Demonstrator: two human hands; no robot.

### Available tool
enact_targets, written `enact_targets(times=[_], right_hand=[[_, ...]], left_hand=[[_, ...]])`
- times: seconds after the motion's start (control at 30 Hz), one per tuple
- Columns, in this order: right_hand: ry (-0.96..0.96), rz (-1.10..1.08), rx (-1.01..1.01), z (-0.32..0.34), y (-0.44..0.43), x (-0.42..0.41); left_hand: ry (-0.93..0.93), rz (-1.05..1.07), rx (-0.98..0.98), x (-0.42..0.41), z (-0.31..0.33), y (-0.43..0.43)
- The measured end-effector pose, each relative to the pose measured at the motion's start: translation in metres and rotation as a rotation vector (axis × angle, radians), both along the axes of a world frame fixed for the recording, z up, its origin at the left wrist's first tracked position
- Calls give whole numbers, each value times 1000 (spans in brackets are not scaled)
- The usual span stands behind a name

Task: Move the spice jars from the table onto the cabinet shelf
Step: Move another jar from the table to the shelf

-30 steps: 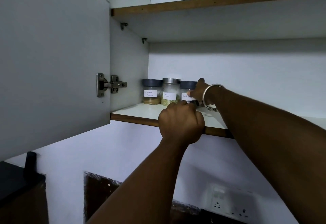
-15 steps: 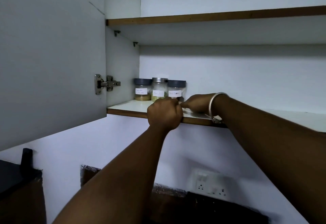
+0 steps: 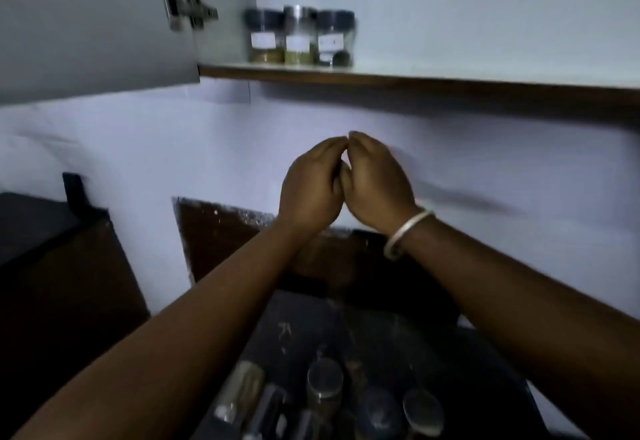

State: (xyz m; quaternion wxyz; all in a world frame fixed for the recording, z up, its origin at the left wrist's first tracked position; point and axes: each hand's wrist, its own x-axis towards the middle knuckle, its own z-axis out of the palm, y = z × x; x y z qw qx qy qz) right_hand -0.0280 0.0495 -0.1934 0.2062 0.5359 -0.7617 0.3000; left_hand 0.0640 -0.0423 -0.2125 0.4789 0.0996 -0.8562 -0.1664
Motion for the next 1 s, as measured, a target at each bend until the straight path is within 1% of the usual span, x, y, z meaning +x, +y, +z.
enact_targets(times=[0.07,0.17,0.23,0.27,0.33,0.4,0.47,0.53,0.6,0.67,0.8,0.87,0.93,1.0], right_hand=[[-45,29,-11,-63,29,15],[-99,44,149,-160,67,24],[-110,68,329,-217,89,24],[-113,64,452,-242,98,23],[-126,-24,745,-283,113,18],[-151,-120,961,-313,125,14],[-169,-154,1086,-333,133,17],[-121,-146,1118,-348,139,23],[-78,-124,1065,-356,143,26],[-80,-124,1029,-358,144,25],[-75,-91,971,-360,146,21],[-89,-84,956,-359,147,21],[-126,-82,949,-354,145,22],[-197,-96,901,-339,142,20]], left_hand=[[-86,-37,32,21,-59,23],[-348,-152,148,53,-149,51],[-554,-211,214,72,-205,64],[-646,-215,234,81,-230,68],[-792,-167,287,95,-271,76],[-883,-131,329,106,-302,84],[-926,-141,359,112,-319,90],[-936,-150,397,116,-327,93],[-932,-141,404,119,-334,93],[-931,-136,400,120,-338,94],[-906,-151,452,121,-343,92],[-894,-156,470,121,-344,93],[-830,-179,473,121,-341,95],[-771,-214,576,120,-332,98]])
